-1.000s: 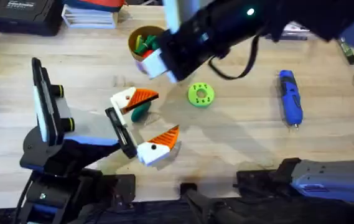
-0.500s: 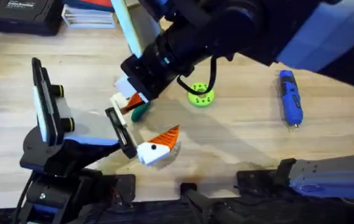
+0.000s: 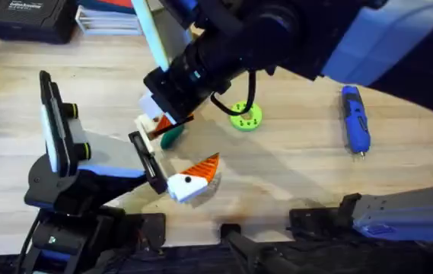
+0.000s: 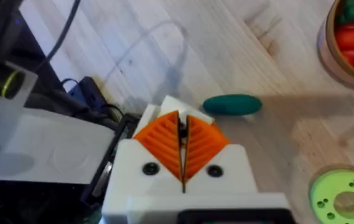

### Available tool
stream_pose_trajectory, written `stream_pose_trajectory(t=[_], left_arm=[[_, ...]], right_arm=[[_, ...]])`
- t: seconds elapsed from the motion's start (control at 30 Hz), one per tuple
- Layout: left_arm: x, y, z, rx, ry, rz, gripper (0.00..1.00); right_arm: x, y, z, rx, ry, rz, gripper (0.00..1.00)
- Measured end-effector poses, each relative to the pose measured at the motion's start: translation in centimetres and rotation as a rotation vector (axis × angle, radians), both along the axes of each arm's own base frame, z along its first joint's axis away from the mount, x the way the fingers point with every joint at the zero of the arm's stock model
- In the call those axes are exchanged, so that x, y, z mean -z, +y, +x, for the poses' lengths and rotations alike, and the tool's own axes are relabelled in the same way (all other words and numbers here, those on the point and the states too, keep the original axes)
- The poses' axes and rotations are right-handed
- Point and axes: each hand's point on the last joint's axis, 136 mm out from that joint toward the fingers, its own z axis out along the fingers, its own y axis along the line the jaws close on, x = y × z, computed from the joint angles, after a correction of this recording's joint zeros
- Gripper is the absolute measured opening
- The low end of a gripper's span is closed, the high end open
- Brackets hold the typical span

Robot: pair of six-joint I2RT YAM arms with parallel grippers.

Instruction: Pick up the gripper from the table and insert it into the empty holder that is missing its gripper. Then pick up a screw, insert it into the mounting hole, and use the screwdriver to tighten it. Finally, clean up the table by picking up the vegetable and placing it into the bucket.

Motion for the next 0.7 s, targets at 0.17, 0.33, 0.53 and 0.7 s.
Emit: stream_pose_trajectory(t=[0.17, 0.33, 0.53, 0.7], left_arm=[[0.0, 0.0, 0.0, 0.0, 0.0, 0.0, 0.985], [-0.01, 0.0, 0.0, 0.0, -0.002, 0.001, 0.985], [-0.01, -0.01, -0.01, 0.001, -0.002, 0.001, 0.985], [0.0, -0.01, -0.01, 0.001, -0.002, 0.001, 0.986]], right_arm=[[0.0, 0.01, -0.02, 0.007, 0.006, 0.001, 0.004], [0.03, -0.22, -0.21, 0.011, 0.018, -0.009, 0.004], [0.09, -0.37, -0.32, 0.012, 0.023, -0.016, 0.004], [0.07, -0.37, -0.31, 0.014, 0.024, -0.016, 0.004]])
